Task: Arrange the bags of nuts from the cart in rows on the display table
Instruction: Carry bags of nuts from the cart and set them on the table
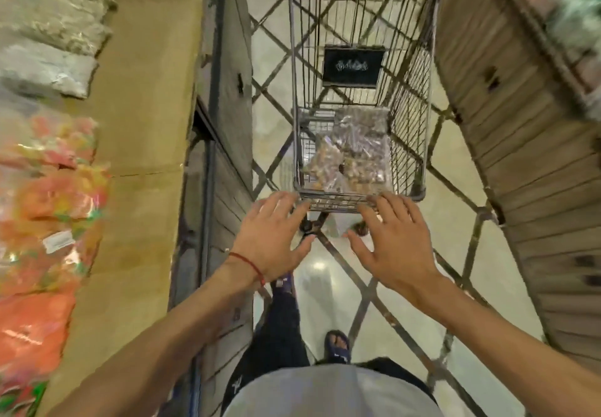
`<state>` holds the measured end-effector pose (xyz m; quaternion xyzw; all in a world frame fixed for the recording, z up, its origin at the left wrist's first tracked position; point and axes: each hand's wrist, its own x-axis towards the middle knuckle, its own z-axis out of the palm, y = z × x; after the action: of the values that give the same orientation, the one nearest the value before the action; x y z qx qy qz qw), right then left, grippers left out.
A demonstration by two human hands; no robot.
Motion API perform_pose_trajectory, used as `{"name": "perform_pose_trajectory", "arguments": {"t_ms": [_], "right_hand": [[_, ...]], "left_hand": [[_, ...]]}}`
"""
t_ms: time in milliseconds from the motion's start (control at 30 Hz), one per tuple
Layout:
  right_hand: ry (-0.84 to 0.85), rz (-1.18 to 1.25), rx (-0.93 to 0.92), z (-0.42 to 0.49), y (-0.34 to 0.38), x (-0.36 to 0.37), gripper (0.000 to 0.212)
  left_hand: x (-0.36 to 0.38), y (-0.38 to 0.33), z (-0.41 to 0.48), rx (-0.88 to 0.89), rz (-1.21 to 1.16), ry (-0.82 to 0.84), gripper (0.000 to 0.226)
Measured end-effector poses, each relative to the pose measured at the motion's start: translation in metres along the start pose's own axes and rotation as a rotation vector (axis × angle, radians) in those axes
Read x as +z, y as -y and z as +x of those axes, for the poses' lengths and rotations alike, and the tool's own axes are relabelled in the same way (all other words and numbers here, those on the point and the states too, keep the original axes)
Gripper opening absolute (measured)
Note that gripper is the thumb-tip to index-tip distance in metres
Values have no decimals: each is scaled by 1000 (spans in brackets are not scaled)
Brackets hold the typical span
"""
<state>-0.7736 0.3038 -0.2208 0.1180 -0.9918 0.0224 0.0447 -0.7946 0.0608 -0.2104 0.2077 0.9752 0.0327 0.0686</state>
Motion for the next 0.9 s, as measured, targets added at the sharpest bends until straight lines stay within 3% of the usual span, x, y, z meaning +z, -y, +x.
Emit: {"name": "perform_pose_trajectory", "arguments": {"t_ms": [267,567,900], "right_hand": [[-8,-24,216,83,-2,4,48],[71,-53,389,159,-38,21,47],[187,11,339,259,-136,72,47]], "left_hand": [[-28,64,123,211,-24,21,64],[-27,88,229,269,14,129,64],[-12,66,364,201,70,256,70]]}}
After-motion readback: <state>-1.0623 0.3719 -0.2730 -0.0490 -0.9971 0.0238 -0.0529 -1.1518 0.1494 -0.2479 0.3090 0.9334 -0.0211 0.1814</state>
